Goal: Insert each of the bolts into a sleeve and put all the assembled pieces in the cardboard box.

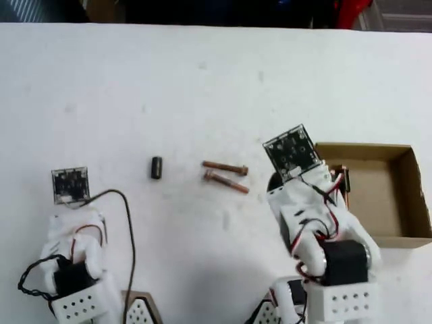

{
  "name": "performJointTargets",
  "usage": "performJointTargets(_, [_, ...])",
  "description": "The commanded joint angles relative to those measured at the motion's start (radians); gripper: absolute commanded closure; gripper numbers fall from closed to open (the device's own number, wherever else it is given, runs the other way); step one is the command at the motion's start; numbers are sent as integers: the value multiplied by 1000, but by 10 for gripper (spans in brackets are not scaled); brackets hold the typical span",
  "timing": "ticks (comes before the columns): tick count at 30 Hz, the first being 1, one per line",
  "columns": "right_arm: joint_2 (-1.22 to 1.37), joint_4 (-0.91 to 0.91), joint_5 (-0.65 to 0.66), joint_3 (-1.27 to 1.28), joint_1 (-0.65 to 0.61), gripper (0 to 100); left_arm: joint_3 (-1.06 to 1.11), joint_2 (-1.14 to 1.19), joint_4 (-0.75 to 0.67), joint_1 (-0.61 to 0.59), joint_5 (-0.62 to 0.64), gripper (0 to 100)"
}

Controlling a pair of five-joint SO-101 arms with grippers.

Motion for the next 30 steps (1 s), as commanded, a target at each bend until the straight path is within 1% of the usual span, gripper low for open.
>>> performJointTargets(1, [-15,-107,-9,84,12,981,-3,-10,48,133,-152,979])
performJointTargets(2, [-15,-117,-20,100,12,981,-3,-10,51,140,-160,977])
performJointTargets(4, [-15,-134,-81,124,12,981,-3,-10,48,142,-164,977])
performJointTargets(6, [-15,-140,-118,133,12,981,-3,-10,55,142,-229,977])
performJointTargets(9, [-16,-140,-121,132,12,981,-3,-10,58,139,-298,978])
performJointTargets(11, [-16,-136,-123,132,12,981,-5,-10,51,139,-298,978])
performJointTargets(13, [-44,-119,-121,132,12,981,-3,-10,9,139,-302,977])
performJointTargets(17, [-185,-65,-123,137,12,981,-3,-10,-29,125,-305,977])
performJointTargets(19, [-271,-73,-121,173,12,981,-3,-10,-31,122,-315,977])
performJointTargets(23, [-400,-142,-121,282,12,981,-5,-10,-21,122,-473,978])
performJointTargets(26, [-473,-148,-124,313,24,981,-25,-10,6,125,-520,979])
performJointTargets(30, [-559,-148,-129,331,77,981,-132,-10,69,128,-588,978])
